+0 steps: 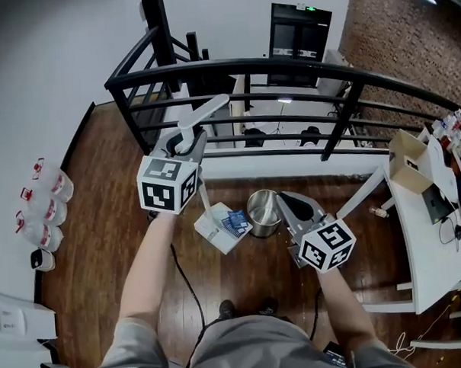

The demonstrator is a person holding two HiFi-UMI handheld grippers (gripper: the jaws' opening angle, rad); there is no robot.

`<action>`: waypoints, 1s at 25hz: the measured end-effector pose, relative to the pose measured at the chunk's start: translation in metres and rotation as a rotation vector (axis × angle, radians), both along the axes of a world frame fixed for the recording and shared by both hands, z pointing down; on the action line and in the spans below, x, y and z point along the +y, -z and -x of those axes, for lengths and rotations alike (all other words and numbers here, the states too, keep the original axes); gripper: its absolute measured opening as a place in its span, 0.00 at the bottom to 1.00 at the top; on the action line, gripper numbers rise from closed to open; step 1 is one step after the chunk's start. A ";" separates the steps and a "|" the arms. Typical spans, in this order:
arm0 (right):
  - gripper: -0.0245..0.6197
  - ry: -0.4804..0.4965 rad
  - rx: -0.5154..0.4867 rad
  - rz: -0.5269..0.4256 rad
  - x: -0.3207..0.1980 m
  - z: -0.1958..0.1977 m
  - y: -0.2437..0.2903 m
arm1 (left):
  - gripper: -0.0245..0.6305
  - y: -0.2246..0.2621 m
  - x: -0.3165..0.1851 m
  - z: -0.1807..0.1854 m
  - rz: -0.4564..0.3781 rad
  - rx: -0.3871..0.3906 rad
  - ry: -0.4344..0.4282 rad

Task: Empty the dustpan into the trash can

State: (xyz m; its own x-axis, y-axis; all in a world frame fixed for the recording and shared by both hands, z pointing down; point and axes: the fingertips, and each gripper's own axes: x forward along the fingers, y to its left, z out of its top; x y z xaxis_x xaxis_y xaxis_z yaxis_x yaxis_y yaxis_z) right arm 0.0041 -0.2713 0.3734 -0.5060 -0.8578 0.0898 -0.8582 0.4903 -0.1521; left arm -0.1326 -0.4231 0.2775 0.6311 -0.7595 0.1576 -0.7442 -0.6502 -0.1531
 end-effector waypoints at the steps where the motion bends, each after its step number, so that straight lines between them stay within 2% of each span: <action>1: 0.04 -0.001 0.004 -0.008 -0.001 -0.003 0.003 | 0.17 0.005 -0.004 -0.007 0.002 0.007 -0.011; 17: 0.04 -0.057 0.013 -0.050 -0.019 -0.055 0.020 | 0.16 0.070 -0.027 -0.088 -0.125 0.019 -0.126; 25: 0.04 -0.110 0.012 -0.033 -0.014 -0.081 0.014 | 0.16 0.044 -0.041 -0.132 -0.117 0.004 -0.175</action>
